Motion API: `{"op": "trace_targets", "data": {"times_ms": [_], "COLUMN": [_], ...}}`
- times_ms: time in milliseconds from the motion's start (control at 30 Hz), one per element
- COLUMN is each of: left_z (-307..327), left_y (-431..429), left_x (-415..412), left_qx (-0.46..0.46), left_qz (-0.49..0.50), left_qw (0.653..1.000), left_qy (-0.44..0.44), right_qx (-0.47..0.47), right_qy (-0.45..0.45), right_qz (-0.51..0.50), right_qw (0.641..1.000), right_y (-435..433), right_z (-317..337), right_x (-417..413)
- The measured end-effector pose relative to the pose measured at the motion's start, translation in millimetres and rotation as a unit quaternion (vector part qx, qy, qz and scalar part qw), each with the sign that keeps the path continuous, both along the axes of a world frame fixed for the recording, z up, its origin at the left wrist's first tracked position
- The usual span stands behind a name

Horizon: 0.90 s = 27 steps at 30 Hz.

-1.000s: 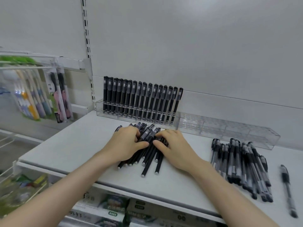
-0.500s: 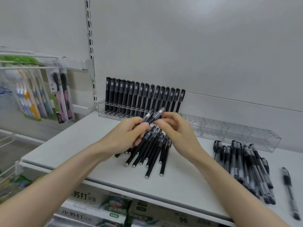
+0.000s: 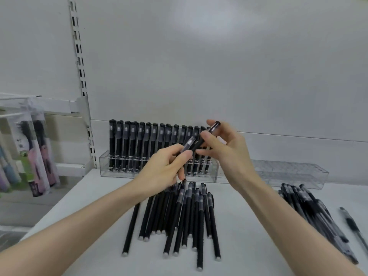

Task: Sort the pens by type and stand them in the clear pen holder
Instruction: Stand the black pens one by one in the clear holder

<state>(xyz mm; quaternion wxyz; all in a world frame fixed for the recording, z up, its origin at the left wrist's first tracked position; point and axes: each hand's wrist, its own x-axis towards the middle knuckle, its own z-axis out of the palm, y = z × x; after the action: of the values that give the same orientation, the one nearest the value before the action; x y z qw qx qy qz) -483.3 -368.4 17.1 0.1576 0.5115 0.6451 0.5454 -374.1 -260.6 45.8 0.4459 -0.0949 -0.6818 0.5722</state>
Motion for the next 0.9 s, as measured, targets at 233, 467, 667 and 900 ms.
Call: {"op": "trace_targets", "data": {"times_ms": [233, 467, 667, 900], "left_z": [-5.5, -16.6, -27.7, -30.8], "left_y": [14.4, 9.8, 8.7, 7.6], "left_x": [-18.3, -25.0, -16.6, -16.0], "left_qx": [0.014, 0.063, 0.089, 0.099], "left_qz": [0.054, 0.108, 0.060, 0.053], "left_qw": [0.997, 0.990, 0.993, 0.993], "left_qy": [0.058, 0.058, 0.044, 0.025], "right_qx": [0.003, 0.121, 0.186, 0.224], "right_qy": [0.004, -0.009, -0.013, -0.036], "right_qz": [-0.076, -0.171, -0.178, -0.182], "right_qw": [0.997, 0.978, 0.966, 0.957], "right_y": [10.3, 38.9, 53.6, 59.6], "right_z": [4.0, 8.7, -1.5, -9.9], "right_x": [-9.6, -9.6, -13.4, -18.6]}}
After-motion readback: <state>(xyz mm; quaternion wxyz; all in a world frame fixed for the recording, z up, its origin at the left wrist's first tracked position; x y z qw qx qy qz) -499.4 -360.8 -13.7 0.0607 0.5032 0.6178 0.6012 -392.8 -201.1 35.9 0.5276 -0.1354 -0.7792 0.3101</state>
